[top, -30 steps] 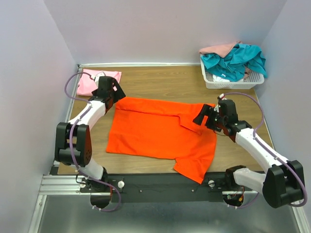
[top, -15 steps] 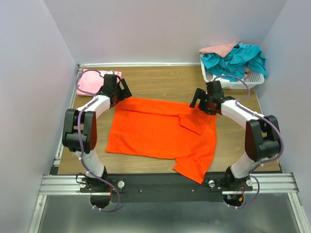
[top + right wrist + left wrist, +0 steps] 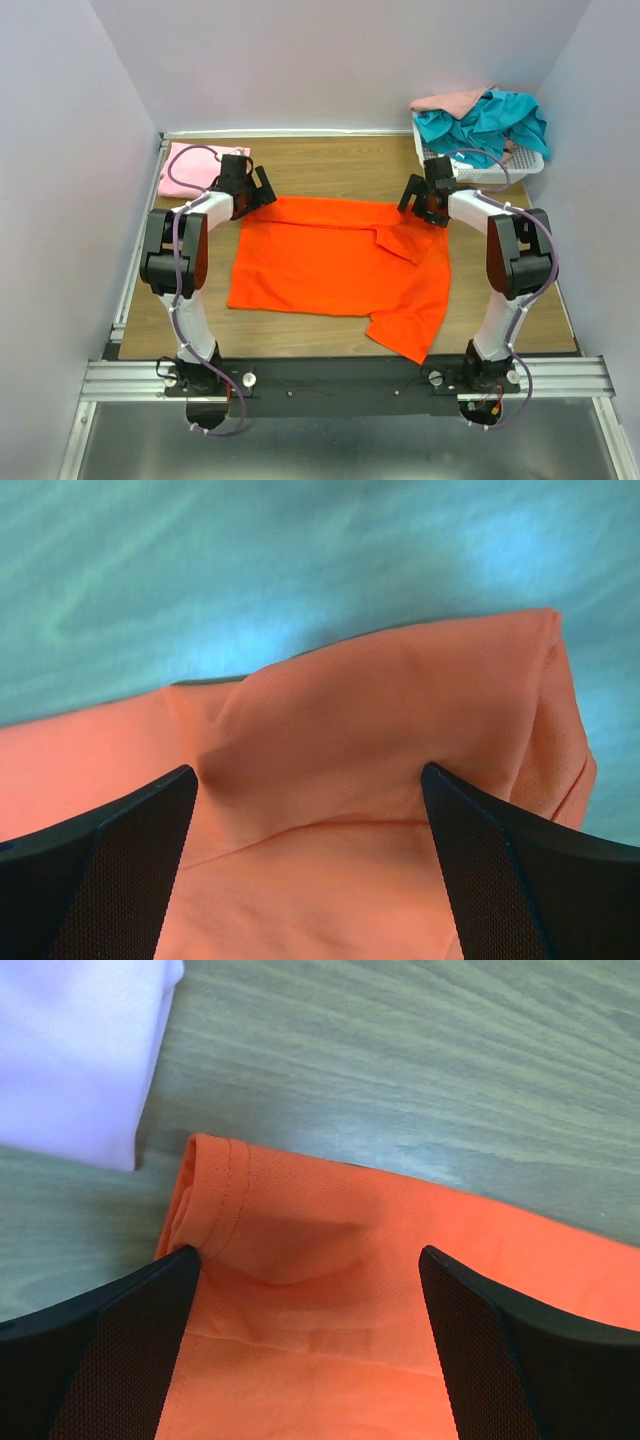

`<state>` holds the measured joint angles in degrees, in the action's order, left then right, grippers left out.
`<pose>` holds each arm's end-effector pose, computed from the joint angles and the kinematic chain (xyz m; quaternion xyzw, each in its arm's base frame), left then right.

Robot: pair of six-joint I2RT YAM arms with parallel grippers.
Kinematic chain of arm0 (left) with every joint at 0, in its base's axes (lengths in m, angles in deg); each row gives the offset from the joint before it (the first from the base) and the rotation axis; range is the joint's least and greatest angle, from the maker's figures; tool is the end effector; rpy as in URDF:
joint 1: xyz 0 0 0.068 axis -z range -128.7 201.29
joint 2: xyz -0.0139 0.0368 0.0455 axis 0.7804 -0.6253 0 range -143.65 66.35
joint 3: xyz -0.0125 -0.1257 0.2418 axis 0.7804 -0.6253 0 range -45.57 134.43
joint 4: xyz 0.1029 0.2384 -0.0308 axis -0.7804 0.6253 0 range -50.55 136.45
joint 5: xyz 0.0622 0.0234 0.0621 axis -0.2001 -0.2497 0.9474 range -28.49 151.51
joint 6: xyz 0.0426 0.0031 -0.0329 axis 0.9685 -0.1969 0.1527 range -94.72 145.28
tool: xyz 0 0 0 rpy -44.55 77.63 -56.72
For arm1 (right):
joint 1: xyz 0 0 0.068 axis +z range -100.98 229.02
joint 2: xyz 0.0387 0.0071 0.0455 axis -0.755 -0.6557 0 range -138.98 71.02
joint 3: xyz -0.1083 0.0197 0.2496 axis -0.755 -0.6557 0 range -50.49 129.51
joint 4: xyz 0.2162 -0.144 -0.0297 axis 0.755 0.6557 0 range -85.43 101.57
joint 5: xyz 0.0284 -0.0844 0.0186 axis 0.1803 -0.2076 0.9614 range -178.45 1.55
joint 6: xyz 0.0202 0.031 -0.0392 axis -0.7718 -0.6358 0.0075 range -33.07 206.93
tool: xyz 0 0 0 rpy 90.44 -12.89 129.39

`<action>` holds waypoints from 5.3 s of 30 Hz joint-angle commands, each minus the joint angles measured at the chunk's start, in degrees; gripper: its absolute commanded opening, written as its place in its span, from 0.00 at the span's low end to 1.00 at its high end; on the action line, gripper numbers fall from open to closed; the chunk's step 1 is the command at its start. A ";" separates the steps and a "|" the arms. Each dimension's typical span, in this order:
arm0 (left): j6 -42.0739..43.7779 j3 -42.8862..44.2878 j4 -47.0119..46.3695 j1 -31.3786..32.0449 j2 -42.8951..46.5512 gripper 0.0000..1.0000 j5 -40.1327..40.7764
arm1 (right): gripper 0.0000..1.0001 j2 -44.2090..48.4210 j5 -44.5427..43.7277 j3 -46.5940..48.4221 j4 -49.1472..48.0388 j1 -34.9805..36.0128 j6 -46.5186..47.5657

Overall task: Fold and stack the t-shirts
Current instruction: Fold the tshirt

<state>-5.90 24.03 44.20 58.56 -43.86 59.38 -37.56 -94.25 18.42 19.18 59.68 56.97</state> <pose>0.4099 -0.0537 0.1694 -0.1847 0.9063 -0.1413 0.3528 0.3888 0.0694 0.1647 0.1747 0.9345 0.0611 0.3039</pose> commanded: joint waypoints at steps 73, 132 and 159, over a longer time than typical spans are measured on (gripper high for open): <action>-24.90 -40.25 25.65 8.55 46.23 0.00 7.23 | 1.00 37.91 -0.27 -23.73 3.31 -2.48 -1.60; -29.38 -33.57 30.23 8.90 57.48 0.00 15.93 | 0.01 37.47 -16.25 -28.22 35.40 41.74 -25.95; -24.46 -15.91 23.81 8.11 35.95 0.00 20.41 | 0.00 24.21 -25.57 -2.12 24.77 20.81 -0.81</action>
<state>-31.86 5.67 69.49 67.04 -6.36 76.60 -11.09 -117.90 12.40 47.99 81.80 51.75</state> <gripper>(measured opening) 0.009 0.010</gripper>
